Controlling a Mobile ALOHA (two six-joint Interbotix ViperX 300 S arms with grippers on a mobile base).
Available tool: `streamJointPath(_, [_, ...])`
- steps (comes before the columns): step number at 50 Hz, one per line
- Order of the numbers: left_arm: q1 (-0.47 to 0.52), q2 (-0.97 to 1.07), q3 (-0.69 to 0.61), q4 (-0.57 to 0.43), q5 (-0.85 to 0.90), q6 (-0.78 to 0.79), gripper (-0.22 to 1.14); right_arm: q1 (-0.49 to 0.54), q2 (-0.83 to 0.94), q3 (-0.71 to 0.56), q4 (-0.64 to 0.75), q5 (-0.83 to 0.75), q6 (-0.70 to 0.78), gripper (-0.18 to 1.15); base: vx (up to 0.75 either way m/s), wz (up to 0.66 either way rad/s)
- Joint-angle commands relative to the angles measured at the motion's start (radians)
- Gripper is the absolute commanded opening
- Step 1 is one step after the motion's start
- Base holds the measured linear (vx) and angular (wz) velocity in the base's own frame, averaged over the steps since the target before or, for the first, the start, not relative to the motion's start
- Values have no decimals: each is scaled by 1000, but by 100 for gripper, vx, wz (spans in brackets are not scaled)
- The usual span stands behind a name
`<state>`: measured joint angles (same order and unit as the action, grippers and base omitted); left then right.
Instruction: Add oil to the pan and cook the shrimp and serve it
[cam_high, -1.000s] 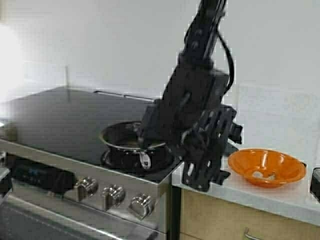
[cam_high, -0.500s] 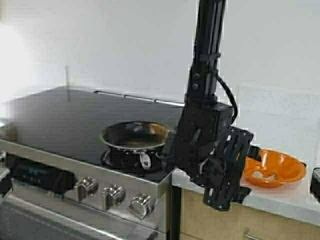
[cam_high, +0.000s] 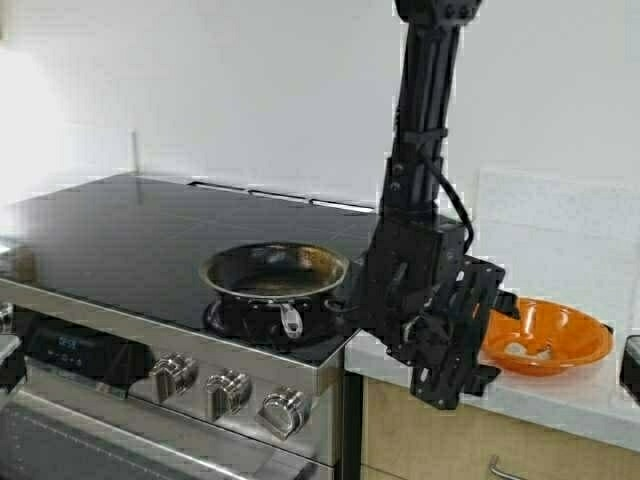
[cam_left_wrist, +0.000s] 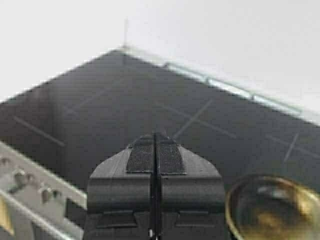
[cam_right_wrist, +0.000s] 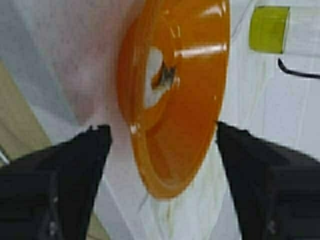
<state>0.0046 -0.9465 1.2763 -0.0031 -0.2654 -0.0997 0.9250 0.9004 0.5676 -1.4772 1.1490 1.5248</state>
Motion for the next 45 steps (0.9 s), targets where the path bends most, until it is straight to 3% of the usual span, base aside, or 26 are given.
streamJointPath(1, [2, 6, -17, 0, -2, 2, 3, -21, -6, -14, -14, -8, 5, 94, 0, 0])
streamJointPath(7, [2, 8, -17, 0, -2, 3, 3, -43, 0, -17, -15, -38, 5, 92, 0, 0])
streamJointPath(11, [0, 11, -17, 0, -2, 2, 3, -58, 9, -25, -15, -57, 3, 82, 0, 0])
streamJointPath(15, [2, 12, -17, 0, 0, 2, 3, -67, 17, -29, -15, -61, 3, 63, 0, 0])
streamJointPath(23, [0, 12, -17, 0, 5, 2, 3, -71, 21, -34, -18, -61, 0, 12, 0, 0])
streamJointPath(26, [0, 12, -17, -2, 5, 2, 3, -71, 20, -32, -18, -60, -5, 1, 0, 0])
streamJointPath(45, [2, 14, -17, 0, 3, 0, 3, -12, -81, 9, -26, -32, -18, 5, 0, 0])
